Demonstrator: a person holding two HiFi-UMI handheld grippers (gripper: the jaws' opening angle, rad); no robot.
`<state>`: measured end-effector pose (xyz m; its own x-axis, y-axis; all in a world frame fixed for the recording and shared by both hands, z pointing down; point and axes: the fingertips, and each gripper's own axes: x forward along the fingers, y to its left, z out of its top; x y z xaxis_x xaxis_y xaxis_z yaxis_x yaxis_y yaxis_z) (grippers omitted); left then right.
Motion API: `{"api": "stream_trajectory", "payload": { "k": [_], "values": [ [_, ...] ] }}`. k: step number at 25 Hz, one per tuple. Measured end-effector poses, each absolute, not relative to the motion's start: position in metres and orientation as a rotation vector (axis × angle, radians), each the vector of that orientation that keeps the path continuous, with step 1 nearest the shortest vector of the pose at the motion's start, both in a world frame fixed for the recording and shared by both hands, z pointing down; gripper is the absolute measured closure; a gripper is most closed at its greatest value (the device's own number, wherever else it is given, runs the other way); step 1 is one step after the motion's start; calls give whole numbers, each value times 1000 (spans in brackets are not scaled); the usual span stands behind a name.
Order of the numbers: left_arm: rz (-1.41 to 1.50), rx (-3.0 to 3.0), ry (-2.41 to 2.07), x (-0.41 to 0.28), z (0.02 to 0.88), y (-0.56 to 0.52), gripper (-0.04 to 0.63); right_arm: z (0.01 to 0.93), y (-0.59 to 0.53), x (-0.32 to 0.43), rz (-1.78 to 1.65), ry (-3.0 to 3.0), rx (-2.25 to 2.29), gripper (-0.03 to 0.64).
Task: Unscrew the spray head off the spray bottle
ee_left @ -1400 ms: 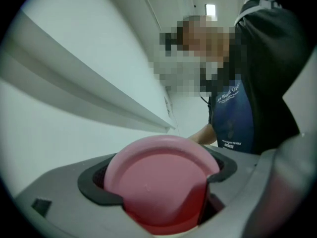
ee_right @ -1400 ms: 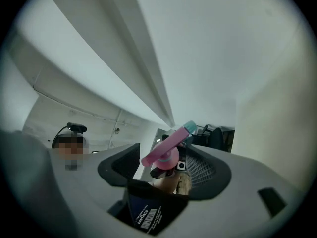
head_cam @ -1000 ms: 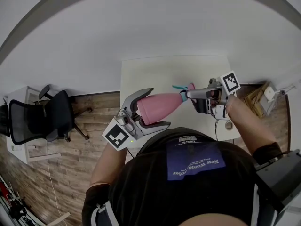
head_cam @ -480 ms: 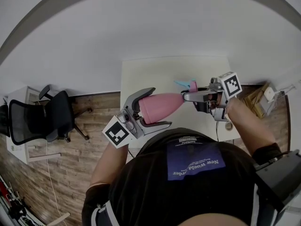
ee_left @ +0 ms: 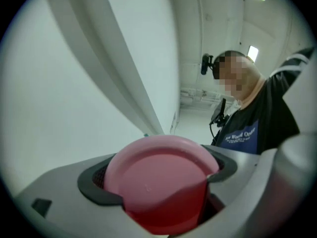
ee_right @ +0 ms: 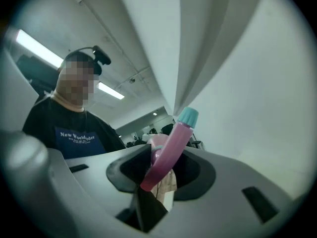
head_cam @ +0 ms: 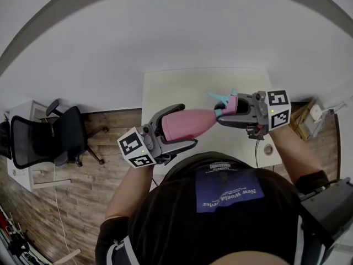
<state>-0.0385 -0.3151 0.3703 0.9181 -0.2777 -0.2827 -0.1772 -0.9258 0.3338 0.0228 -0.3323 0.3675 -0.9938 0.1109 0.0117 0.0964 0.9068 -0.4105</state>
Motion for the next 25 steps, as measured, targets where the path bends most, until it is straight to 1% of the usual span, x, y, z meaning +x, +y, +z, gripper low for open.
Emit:
{"api": "stream_trajectory", "payload": {
  "k": [6,11,16,25],
  "values": [
    [-559,2544,-215,-41,371,-318,101,354,-314,20,25,-3022,-186,492],
    [-576,2432,-145,-39,381,-316,101,362,-298,21,-356,-2888,-169,492],
    [-623,2312,-101,-42,385,-320,101,369,-297,20,-537,-2765,-158,492],
    [-663,2245,-75,-44,386,-322,101,367,-296,18,-670,-2698,-154,492]
  ]
}}
